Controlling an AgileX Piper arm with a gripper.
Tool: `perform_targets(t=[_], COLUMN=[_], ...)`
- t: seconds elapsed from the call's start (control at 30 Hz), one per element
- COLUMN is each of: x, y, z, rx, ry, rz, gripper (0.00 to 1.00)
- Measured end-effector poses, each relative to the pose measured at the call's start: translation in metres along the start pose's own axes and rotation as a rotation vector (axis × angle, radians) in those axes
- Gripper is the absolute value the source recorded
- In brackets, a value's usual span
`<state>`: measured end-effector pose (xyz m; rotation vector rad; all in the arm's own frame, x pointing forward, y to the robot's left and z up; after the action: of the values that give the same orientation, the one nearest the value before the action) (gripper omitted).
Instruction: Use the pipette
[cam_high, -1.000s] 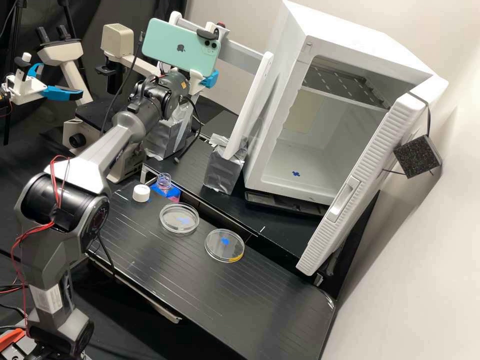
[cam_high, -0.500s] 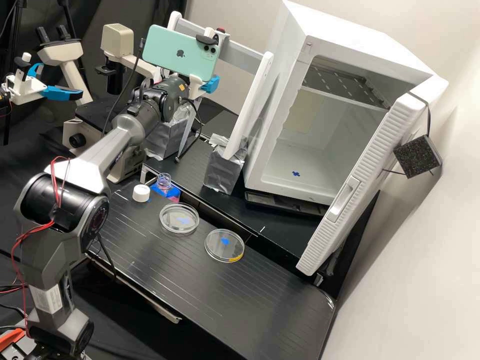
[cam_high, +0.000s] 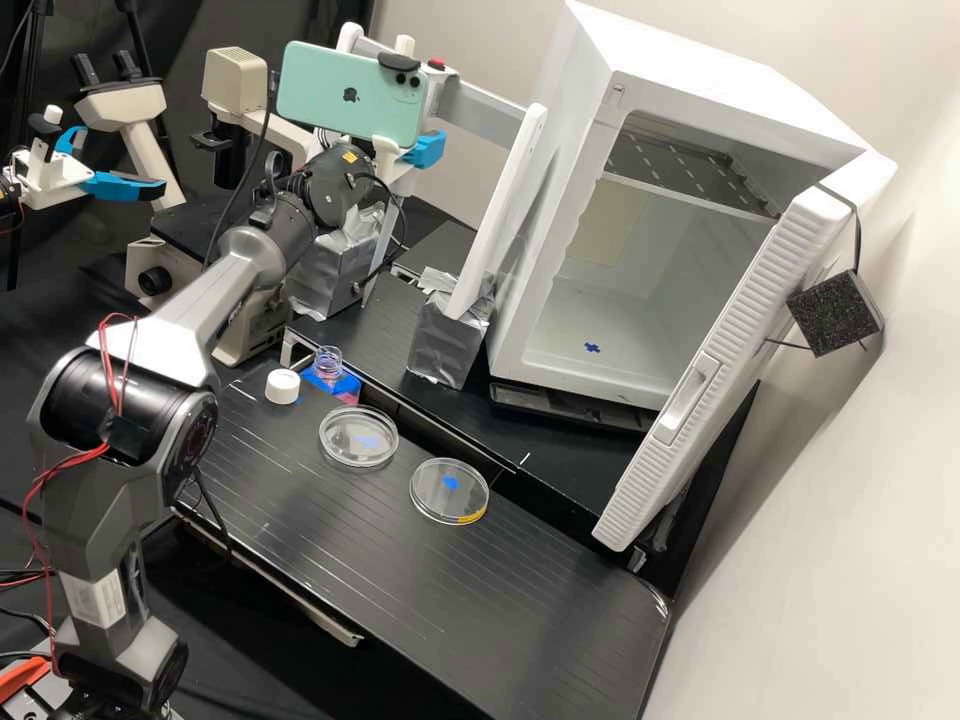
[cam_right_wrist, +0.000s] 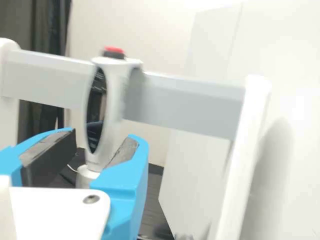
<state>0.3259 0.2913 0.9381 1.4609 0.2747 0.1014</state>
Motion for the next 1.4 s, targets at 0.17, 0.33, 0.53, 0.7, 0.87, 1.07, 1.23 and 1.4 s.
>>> perform_targets(t=[0.17, 0.33, 0.53, 0.7, 0.87, 1.07, 1.23, 1.4], x=[-0.006, -0.022, -0.065, -0.107, -0.137, -0.151, -0.153, -0.153], y=[-0.007, -0.016, -0.02, -0.021, -0.038, -0.062, -0.073, -0.08], z=[0.001, 0.006, 0.01, 0.028, 0.049, 0.085, 0.111, 0.129], rx=[-0.001, 0.01, 0.078, 0.172, 0.173, 0.202, 0.183, 0.171], ry=[0.005, 0.028, 0.141, 0.156, 0.168, 0.181, 0.141, 0.093], rz=[-0.019, -0.044, 0.092, 0.287, 0.424, 0.575, 0.639, 0.631], gripper=[1.0, 1.0, 1.0, 1.0, 1.0, 1.0, 1.0, 1.0])
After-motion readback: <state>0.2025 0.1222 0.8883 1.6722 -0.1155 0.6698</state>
